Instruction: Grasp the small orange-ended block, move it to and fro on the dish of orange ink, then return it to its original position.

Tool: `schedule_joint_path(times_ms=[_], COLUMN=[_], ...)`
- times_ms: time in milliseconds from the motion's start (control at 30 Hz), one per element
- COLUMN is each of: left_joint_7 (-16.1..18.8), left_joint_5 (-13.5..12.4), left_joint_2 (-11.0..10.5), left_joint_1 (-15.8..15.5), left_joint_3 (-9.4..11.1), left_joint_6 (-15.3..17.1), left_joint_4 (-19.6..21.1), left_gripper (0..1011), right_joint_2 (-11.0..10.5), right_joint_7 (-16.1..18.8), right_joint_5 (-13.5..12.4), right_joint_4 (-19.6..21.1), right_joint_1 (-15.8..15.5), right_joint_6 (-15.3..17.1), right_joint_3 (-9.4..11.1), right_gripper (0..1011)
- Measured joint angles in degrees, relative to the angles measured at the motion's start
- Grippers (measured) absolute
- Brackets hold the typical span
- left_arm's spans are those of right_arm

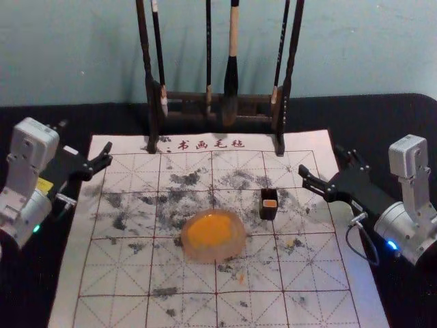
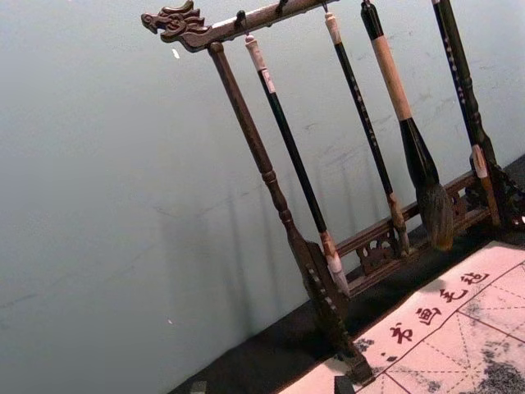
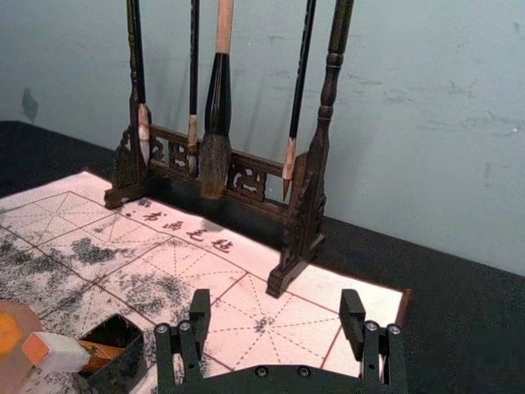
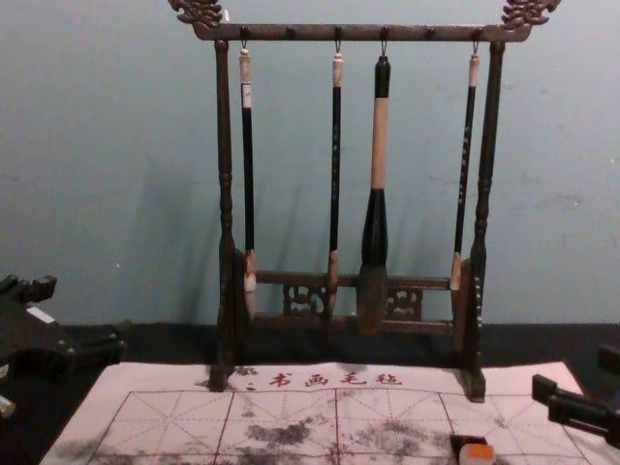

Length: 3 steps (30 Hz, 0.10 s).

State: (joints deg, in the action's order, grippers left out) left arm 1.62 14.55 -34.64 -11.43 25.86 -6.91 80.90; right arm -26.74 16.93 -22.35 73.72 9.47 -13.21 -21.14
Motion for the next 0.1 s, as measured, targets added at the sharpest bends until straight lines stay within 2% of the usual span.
schedule_joint_path(times_ms=[100], left_joint_7=[0.0], left_joint_5=[0.0], left_joint_2=[0.0], left_joint_1=[0.0], left_joint_3=[0.0], left_joint_6=[0.0], left_joint_4=[0.0], left_gripper=[1001], right_joint_2=[0.0], right_joint_7=[0.0], right_joint_5=[0.0], right_joint_4=[0.0], right_joint_1=[0.0], right_joint_6=[0.0], right_joint_3=[0.0], right_gripper=[1003])
